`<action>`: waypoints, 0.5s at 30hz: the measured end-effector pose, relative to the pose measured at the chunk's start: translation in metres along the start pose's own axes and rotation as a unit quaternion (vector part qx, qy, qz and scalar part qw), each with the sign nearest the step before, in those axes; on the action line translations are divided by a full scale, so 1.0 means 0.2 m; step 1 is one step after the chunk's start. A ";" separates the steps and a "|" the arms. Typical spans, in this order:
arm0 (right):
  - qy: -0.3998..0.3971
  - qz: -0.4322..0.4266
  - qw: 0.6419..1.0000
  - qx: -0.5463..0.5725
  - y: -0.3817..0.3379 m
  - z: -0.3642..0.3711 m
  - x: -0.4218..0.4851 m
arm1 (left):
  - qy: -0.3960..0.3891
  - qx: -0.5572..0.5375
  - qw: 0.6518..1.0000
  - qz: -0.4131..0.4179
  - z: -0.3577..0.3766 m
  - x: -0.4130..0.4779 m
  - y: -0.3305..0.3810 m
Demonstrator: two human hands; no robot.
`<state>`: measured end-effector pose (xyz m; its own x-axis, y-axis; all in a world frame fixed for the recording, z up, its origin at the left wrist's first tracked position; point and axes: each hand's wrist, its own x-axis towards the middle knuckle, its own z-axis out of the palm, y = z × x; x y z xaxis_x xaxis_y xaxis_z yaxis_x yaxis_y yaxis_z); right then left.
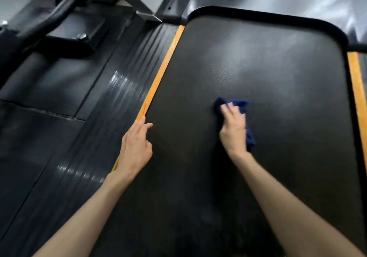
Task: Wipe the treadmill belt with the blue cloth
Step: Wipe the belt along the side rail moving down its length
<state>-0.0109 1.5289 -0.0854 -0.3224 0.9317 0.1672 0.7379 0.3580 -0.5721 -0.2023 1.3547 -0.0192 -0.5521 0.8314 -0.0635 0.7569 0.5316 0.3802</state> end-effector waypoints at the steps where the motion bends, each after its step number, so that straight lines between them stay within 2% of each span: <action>1: -0.032 -0.069 0.997 0.017 -0.13 0.09 -0.11 | 0.007 0.007 1.000 -0.010 -0.01 -0.01 -0.02; 3: -0.121 -0.203 0.971 0.037 -0.32 0.18 -0.30 | 0.019 0.011 0.999 -0.026 -0.02 -0.03 -0.04; 5: -0.191 -0.320 0.927 0.031 -0.38 0.20 -0.36 | 0.025 0.013 0.999 -0.043 -0.03 -0.06 -0.07; 7: -0.195 -0.395 0.898 0.012 -0.29 0.20 -0.25 | 0.027 0.015 0.998 -0.051 -0.05 -0.09 -0.09; 8: -0.188 -0.382 0.905 0.010 -0.24 0.20 -0.17 | 0.030 0.015 0.998 -0.056 -0.07 -0.11 -0.11; 9: -0.175 -0.329 0.928 0.015 -0.20 0.20 -0.08 | 0.033 0.018 0.997 -0.062 -0.08 -0.13 -0.13; 11: -0.124 -0.174 0.977 0.021 -0.19 0.17 0.08 | 0.037 0.022 0.996 -0.074 -0.10 -0.17 -0.17; 13: -0.083 -0.067 0.994 0.018 -0.26 0.18 0.16 | 0.035 0.009 0.996 -0.086 -0.12 -0.20 -0.22; 15: -0.079 -0.048 0.995 0.023 -0.35 0.21 0.12 | 0.030 -0.007 0.994 -0.101 -0.14 -0.24 -0.24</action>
<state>-0.0940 1.5231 -0.0746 -0.4824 0.8706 0.0968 0.6726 0.4389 -0.5958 -0.2229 1.2852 -0.0090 -0.7123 0.6968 -0.0850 0.6236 0.6837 0.3790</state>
